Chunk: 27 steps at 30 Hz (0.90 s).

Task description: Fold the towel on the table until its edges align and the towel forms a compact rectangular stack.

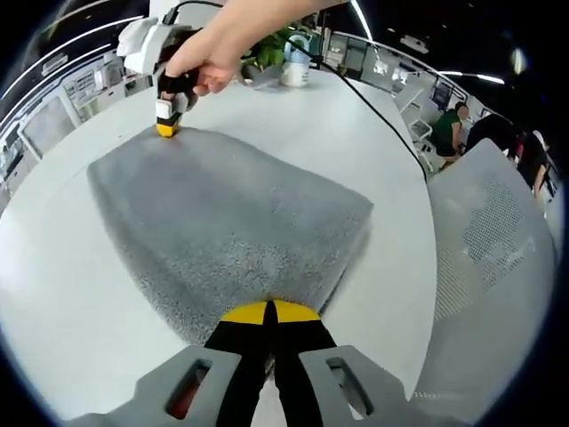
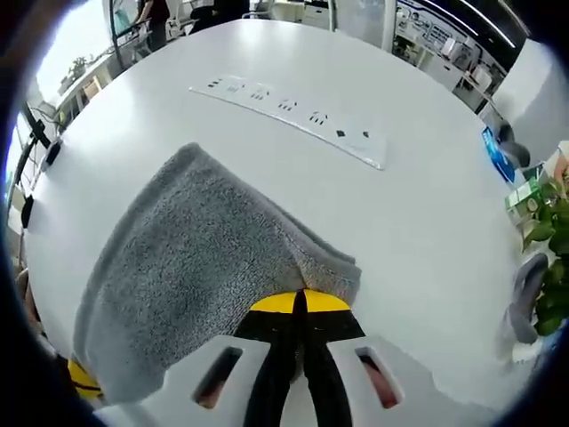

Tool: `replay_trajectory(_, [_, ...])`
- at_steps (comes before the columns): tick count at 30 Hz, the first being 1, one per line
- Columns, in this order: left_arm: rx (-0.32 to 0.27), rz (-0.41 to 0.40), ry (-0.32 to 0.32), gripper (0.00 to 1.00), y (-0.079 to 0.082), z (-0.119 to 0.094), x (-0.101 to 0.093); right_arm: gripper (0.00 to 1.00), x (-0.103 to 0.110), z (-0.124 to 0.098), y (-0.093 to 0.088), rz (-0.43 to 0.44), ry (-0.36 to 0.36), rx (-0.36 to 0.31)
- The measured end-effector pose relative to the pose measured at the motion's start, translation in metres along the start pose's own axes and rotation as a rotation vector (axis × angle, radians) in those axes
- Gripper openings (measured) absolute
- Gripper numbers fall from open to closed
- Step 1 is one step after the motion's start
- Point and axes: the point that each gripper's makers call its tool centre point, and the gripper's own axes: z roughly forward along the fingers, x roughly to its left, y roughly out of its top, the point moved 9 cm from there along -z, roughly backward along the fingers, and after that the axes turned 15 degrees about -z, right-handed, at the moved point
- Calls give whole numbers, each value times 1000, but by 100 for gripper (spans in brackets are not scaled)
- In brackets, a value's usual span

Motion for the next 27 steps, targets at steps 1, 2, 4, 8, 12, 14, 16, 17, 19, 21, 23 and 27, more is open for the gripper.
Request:
replay_trajectory(1, [5, -2, 0, 1, 1, 0, 0, 0, -1, -1, 0, 15, 5, -11])
replay_trajectory(2, [8, -3, 0, 1, 1, 0, 0, 0, -2, -2, -1, 21, 10, -20])
replay_trajectory(4, [12, -3, 2, 1, 1, 0, 0, 0, -7, -8, -1, 32, -12, -58])
replay_trajectory(8, [7, 5, 5, 1, 0, 0, -1, 0, -10, -24, 1, 4, -13, -132])
replay_trajectory(12, [16, 14, 7, 1, 1, 0, -1, 0, -1, -42, -5, -14, 25, -189])
replay_trajectory(14, [17, 26, 10, 1, 1, 0, -2, 2, 5, -53, -7, -32, 38, -236])
replay_trajectory(16, [16, 51, 13, 1, 1, 0, -3, 3, 11, -63, -12, -40, 48, -255])
replay_trajectory(17, [12, 66, 15, 1, 0, 0, -3, 4, 14, -71, -14, -57, 52, -277])
replay_trajectory(19, [5, 70, 19, 1, -1, 0, -4, 5, 20, -84, -19, -72, 51, -298])
replay_trajectory(21, [-1, 78, 21, 1, -1, -1, -4, 6, 25, -97, -22, -78, 51, -323])
replay_trajectory(23, [-5, 75, 23, 1, -1, -1, -4, 8, 30, -109, -25, -83, 41, -354])
replay_trajectory(27, [-14, 77, 26, 1, -2, -1, -4, 11, 40, -132, -34, -97, 39, -390])
